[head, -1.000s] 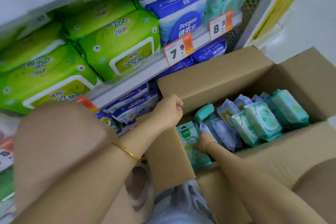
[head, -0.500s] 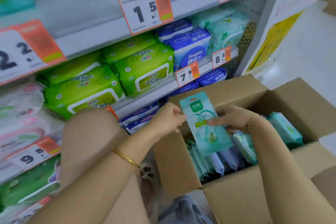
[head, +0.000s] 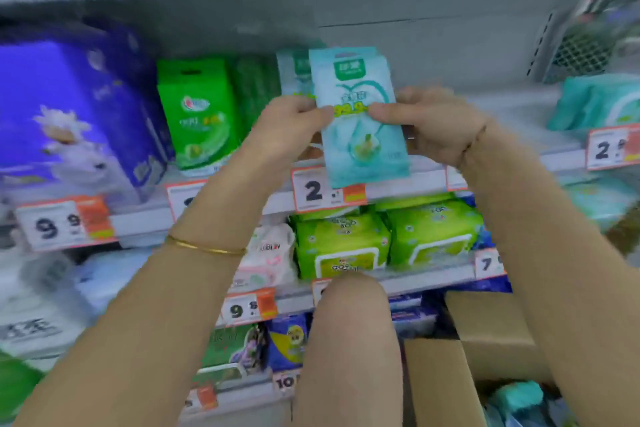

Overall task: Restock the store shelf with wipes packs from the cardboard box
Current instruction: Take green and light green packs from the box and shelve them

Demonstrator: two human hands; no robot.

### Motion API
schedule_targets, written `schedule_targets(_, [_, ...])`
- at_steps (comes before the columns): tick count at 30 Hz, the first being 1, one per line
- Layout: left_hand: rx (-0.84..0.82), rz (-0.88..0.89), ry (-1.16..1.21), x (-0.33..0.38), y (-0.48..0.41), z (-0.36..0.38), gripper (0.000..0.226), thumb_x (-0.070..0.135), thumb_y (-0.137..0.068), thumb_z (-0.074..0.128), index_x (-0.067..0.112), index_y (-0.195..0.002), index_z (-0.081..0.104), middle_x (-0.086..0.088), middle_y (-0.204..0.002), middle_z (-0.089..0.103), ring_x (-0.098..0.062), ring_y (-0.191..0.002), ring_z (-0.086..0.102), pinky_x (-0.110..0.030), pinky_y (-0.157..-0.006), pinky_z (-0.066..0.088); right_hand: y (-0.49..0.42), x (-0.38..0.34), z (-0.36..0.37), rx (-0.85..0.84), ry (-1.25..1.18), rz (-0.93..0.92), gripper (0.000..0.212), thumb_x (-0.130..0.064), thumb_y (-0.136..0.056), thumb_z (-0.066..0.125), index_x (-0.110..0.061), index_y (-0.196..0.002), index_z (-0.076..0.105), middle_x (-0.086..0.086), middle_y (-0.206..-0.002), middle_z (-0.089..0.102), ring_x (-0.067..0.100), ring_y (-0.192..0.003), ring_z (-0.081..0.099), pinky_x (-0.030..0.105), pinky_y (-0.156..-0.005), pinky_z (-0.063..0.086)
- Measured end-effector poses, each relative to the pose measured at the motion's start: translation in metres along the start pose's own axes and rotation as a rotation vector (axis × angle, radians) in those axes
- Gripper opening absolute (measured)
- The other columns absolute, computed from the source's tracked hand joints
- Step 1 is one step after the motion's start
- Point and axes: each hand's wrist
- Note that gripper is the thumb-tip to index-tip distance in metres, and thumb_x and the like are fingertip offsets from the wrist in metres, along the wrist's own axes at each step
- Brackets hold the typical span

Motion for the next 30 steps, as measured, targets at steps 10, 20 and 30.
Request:
schedule_targets(10, [0.361,0.016,-0.335,-0.037,-0.101,-0.029,0.034,0.001,-0.080,0.044,0.003,-0.109,0.062,-0.023,-0.113,0.061,-0.036,-0.109,0.057,-0.040,-0.093,0.050,-0.125,0.004,0.043,0.364,0.346,-0.075,0.036,-0.011,-0.079,0.073,-0.002,-0.110,0.057,0.013,-0.102,0.061,0.030,-0.098,0.063,0.045,-0.092,0.051])
schedule_targets(20, [0.488,-0.035,-0.503,-0.050,-0.109,-0.015,0.027,0.002,-0.092,0.045,-0.006,-0.117,0.052,-0.025,-0.128,0.046,-0.033,-0.111,0.049,-0.031,-0.088,0.037,-0.141,0.023,0.040,0.427,0.576,-0.030,0.043,-0.017,-0.078,0.074,-0.018,-0.062,0.034,0.000,-0.072,0.052,0.020,-0.083,0.051,0.029,-0.066,0.043])
schedule_targets(30, [0.460,0.006,-0.497,-0.056,-0.117,-0.023,0.024,-0.002,-0.085,0.049,-0.001,-0.106,0.060,-0.021,-0.115,0.060,-0.035,-0.102,0.058,-0.034,-0.083,0.046,-0.151,0.029,0.042,0.430,0.583,-0.026,0.028,-0.024,-0.077,0.076,-0.011,-0.080,0.052,0.007,-0.093,0.058,0.019,-0.087,0.054,0.027,-0.064,0.042])
Point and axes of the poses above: each hand's wrist, its own y-axis away from the middle knuckle, its own z-axis out of the palm, x = y × z
